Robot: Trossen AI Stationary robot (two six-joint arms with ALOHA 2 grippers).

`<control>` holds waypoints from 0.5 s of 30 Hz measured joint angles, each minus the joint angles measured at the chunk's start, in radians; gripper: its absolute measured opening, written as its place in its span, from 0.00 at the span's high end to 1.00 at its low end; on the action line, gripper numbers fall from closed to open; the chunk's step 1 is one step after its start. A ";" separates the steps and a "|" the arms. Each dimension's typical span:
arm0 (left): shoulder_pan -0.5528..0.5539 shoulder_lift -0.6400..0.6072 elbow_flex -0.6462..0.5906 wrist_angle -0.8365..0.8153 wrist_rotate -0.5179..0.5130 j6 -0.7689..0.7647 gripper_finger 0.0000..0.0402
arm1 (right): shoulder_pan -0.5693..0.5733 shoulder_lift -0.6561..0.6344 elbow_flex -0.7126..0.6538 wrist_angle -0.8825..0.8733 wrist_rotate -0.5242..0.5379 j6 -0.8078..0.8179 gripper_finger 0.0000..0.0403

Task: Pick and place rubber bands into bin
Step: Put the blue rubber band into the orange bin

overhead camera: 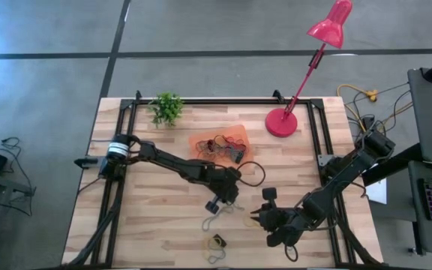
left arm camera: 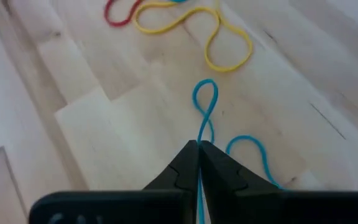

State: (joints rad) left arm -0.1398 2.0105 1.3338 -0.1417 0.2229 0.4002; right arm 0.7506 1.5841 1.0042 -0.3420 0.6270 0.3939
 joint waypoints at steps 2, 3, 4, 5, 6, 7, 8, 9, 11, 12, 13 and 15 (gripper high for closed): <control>-0.001 -0.008 0.000 0.000 -0.025 0.003 1.00 | 0.000 0.000 0.000 -0.001 0.000 0.000 0.86; -0.002 -0.011 0.000 0.002 -0.039 0.004 1.00 | 0.000 0.000 0.000 -0.002 0.000 0.000 0.86; -0.002 -0.017 0.001 0.002 -0.059 0.006 1.00 | 0.000 0.000 0.000 -0.003 0.000 0.000 0.86; -0.004 -0.025 0.000 0.001 -0.077 0.008 1.00 | 0.000 0.000 0.000 -0.003 0.000 0.000 0.86; -0.005 -0.031 0.000 0.001 -0.094 0.010 1.00 | 0.000 0.000 0.000 -0.005 -0.001 0.002 0.86; -0.007 -0.038 0.000 0.002 -0.112 0.012 1.00 | 0.000 0.000 0.000 -0.007 -0.001 0.006 0.86; -0.009 -0.050 -0.001 -0.001 -0.128 0.018 1.00 | 0.000 0.000 0.000 -0.012 -0.001 0.012 0.86; -0.011 -0.062 -0.005 -0.003 -0.146 0.024 1.00 | 0.000 0.000 0.000 -0.018 -0.002 0.016 0.86; -0.013 -0.078 -0.005 0.002 -0.178 0.027 1.00 | 0.000 0.000 0.000 -0.022 -0.002 0.023 0.86; -0.016 -0.090 -0.008 -0.001 -0.193 0.028 1.00 | 0.000 0.000 0.000 -0.023 -0.002 0.026 0.86; -0.017 -0.101 -0.011 -0.005 -0.204 0.028 1.00 | 0.000 0.000 0.000 -0.026 -0.002 0.026 0.86; -0.019 -0.127 -0.014 -0.004 -0.229 0.034 1.00 | 0.000 0.000 0.000 -0.026 -0.002 0.032 0.86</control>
State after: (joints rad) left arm -0.1590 1.8833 1.3202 -0.1458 -0.0061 0.4340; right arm 0.7506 1.5837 1.0046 -0.3679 0.6250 0.4257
